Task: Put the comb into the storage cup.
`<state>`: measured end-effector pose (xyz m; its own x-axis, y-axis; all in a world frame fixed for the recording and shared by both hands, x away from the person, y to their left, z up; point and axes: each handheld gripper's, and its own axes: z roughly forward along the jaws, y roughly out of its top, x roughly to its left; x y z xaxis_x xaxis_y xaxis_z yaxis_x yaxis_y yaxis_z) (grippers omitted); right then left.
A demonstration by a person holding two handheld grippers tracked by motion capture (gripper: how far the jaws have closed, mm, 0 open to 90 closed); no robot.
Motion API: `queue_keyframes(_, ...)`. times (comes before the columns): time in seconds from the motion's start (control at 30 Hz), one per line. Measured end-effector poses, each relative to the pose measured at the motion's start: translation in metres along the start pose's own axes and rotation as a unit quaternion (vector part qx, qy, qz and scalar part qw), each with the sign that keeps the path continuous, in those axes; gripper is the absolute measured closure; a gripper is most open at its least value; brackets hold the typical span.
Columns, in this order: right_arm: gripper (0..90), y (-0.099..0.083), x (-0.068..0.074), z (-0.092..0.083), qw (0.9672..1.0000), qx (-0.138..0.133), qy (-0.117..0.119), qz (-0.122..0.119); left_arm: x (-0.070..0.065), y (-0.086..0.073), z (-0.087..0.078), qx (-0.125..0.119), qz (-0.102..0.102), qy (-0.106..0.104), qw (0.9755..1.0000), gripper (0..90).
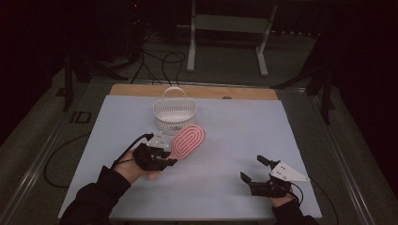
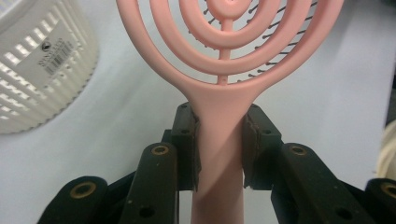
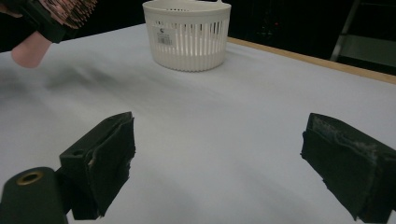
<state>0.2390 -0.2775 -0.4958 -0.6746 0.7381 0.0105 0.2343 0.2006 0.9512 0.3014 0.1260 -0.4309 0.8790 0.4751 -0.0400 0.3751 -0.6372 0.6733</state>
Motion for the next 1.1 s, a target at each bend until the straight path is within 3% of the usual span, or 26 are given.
queue_keyframes(0.23,9.5,0.000,0.000,0.000,1.0000,0.000,0.000,-0.001,-0.008,-0.003,-0.003,-0.029,-0.012,0.006,0.9995,70.9)
queue_keyframes(0.27,9.5,0.000,0.000,0.000,1.0000,0.000,0.000,0.000,-0.008,-0.004,-0.003,-0.036,-0.013,0.000,0.9993,70.9)
queue_keyframes(0.63,9.5,0.000,0.000,0.000,1.0000,0.001,-0.001,-0.001,-0.015,-0.014,-0.006,-0.079,-0.023,0.021,0.9964,70.8)
queue_keyframes(0.7,9.5,0.000,0.001,0.000,1.0000,0.000,-0.002,-0.001,-0.015,-0.018,-0.008,-0.099,-0.034,0.026,0.9942,70.8)
queue_keyframes(0.73,9.5,0.000,0.001,0.000,1.0000,0.000,-0.002,-0.001,-0.015,-0.018,-0.008,-0.099,-0.034,0.026,0.9942,70.8)
queue_keyframes(0.77,9.5,0.000,0.001,0.000,1.0000,0.001,-0.001,0.000,-0.014,-0.020,-0.009,-0.114,-0.042,0.032,0.9921,70.8)
queue_keyframes(0.8,9.5,0.000,0.001,0.000,1.0000,0.001,-0.001,0.000,-0.014,-0.020,-0.009,-0.114,-0.042,0.032,0.9921,70.8)
queue_keyframes(0.83,9.5,0.000,0.001,0.001,1.0000,0.001,0.000,-0.001,-0.014,-0.023,-0.010,-0.130,-0.053,0.041,0.9892,70.8)
queue_keyframes(0.87,9.5,0.000,0.001,0.001,1.0000,0.001,0.000,-0.001,-0.014,-0.023,-0.010,-0.130,-0.053,0.041,0.9892,70.8)
queue_keyframes(0.9,9.5,0.000,0.001,0.001,1.0000,0.001,0.000,-0.001,-0.013,-0.026,-0.011,-0.146,-0.060,0.048,0.9864,70.8)
queue_keyframes(0.93,9.5,0.000,0.001,0.001,1.0000,0.001,0.000,-0.001,-0.013,-0.026,-0.011,-0.146,-0.060,0.048,0.9864,70.8)
queue_keyframes(1.0,9.5,0.000,0.001,0.001,1.0000,0.001,0.000,-0.001,-0.011,-0.029,-0.012,-0.159,-0.073,0.047,0.9834,70.8)
queue_keyframes(1.03,9.5,0.000,0.001,0.001,1.0000,0.002,0.000,-0.002,-0.011,-0.031,-0.012,-0.168,-0.075,0.057,0.9812,70.7)
queue_keyframes(1.07,9.5,0.000,0.001,0.001,1.0000,0.002,0.000,-0.002,-0.011,-0.031,-0.012,-0.168,-0.075,0.057,0.9812,70.8)
queue_keyframes(1.1,9.5,0.000,0.001,0.001,1.0000,0.001,0.000,-0.001,-0.011,-0.033,-0.014,-0.180,-0.075,0.059,0.9791,70.8)
